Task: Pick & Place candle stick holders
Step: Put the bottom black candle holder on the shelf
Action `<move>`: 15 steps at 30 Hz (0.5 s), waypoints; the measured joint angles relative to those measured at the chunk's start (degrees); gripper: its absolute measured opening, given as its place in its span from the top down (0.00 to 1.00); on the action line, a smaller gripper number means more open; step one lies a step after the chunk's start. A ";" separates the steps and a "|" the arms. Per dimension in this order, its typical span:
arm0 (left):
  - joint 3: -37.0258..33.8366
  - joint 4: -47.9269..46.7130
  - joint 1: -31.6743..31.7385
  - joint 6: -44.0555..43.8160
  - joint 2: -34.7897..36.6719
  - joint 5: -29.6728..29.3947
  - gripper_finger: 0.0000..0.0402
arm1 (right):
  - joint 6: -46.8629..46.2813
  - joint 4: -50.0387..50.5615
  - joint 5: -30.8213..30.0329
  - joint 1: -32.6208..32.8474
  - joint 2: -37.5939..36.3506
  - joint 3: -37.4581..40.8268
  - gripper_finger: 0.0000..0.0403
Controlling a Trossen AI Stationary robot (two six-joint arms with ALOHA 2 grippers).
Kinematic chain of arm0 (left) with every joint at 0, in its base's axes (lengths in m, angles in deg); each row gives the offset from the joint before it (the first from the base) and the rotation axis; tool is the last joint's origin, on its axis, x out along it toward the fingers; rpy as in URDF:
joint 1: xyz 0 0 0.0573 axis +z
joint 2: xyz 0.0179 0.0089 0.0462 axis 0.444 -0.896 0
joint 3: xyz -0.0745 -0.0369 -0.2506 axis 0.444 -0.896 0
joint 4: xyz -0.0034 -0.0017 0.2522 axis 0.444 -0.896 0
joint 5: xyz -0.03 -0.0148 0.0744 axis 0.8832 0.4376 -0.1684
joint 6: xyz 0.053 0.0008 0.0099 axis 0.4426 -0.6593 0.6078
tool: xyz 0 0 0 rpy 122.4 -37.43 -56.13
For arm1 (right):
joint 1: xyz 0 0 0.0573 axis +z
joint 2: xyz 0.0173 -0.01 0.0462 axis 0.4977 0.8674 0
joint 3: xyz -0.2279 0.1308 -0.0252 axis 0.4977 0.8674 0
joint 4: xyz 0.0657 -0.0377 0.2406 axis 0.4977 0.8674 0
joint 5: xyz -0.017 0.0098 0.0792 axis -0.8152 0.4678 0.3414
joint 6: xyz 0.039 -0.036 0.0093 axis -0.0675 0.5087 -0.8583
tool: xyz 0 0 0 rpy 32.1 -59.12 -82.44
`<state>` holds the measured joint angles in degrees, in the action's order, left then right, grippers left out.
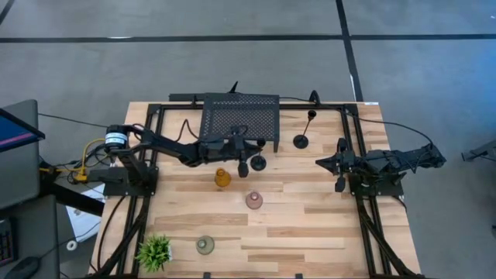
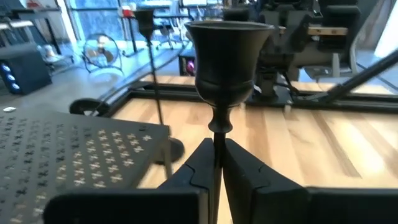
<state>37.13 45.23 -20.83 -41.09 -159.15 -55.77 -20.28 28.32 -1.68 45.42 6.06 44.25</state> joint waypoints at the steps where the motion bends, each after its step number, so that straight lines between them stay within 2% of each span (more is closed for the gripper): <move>1: -0.04 -2.11 -0.29 0.04 1.14 -0.03 0.95 | 0.00 0.02 0.00 0.00 0.00 0.00 1.00; 3: -0.09 -7.26 -0.82 -0.01 4.76 -0.08 0.95 | 0.00 0.02 0.00 0.00 0.00 0.02 1.00; 8: -0.09 -18.32 -2.83 0.04 15.65 -4.53 0.96 | 0.02 0.04 0.00 0.00 0.00 0.00 1.00; 15: -0.07 -24.74 -3.77 -1.00 30.07 -6.01 0.96 | 0.02 0.04 0.00 0.00 0.00 0.01 1.00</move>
<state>37.06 20.49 -24.60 -42.10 -129.08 -61.78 -20.25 28.37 -1.68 45.42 6.06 44.26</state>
